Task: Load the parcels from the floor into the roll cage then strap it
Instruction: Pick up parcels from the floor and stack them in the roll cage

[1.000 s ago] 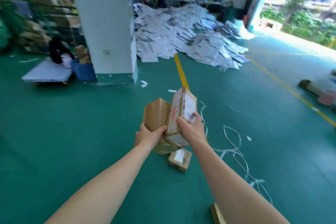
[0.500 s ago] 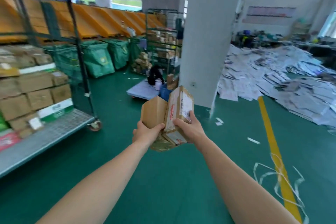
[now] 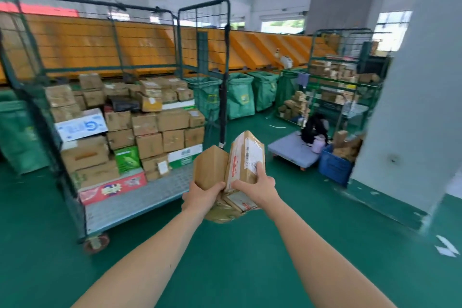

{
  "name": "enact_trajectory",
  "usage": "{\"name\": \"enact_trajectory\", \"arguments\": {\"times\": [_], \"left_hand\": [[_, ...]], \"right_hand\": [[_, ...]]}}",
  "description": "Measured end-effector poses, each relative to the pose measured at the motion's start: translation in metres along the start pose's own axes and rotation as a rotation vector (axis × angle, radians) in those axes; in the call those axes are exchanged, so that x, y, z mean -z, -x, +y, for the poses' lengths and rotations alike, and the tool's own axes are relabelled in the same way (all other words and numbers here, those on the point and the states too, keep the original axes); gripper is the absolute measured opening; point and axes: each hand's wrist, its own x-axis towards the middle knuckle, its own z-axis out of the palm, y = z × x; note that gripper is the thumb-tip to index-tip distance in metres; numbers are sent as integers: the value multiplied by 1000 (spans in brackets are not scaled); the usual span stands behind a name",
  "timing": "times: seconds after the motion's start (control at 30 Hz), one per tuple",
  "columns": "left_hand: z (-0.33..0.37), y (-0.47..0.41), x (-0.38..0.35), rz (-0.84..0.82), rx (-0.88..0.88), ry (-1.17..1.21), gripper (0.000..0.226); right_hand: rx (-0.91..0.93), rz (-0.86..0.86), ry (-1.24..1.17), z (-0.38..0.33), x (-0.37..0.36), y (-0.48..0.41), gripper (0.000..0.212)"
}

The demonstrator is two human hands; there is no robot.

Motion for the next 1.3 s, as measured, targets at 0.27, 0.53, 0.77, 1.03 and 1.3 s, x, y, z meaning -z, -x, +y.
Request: {"name": "enact_trajectory", "arguments": {"times": [0.27,0.53,0.77,1.03,1.3], "left_hand": [[40,-132,26,217,23,112,115],[89,-246,46,363,54,178,114],[105,-314,77,452,78,221,111],[109,-429,137,507,88,261,91],[120,-588,251,563,121,198,78]], "right_hand": [[152,-178,51,-57,-48,-156,99],[294,-292,14,-114,-82,-293,98],[346,-372,-14,-148,-133,-373,88],[372,-405,-32,-194,-224,-478,86],[387,-411,-36,-278,-349,-596,95]]}}
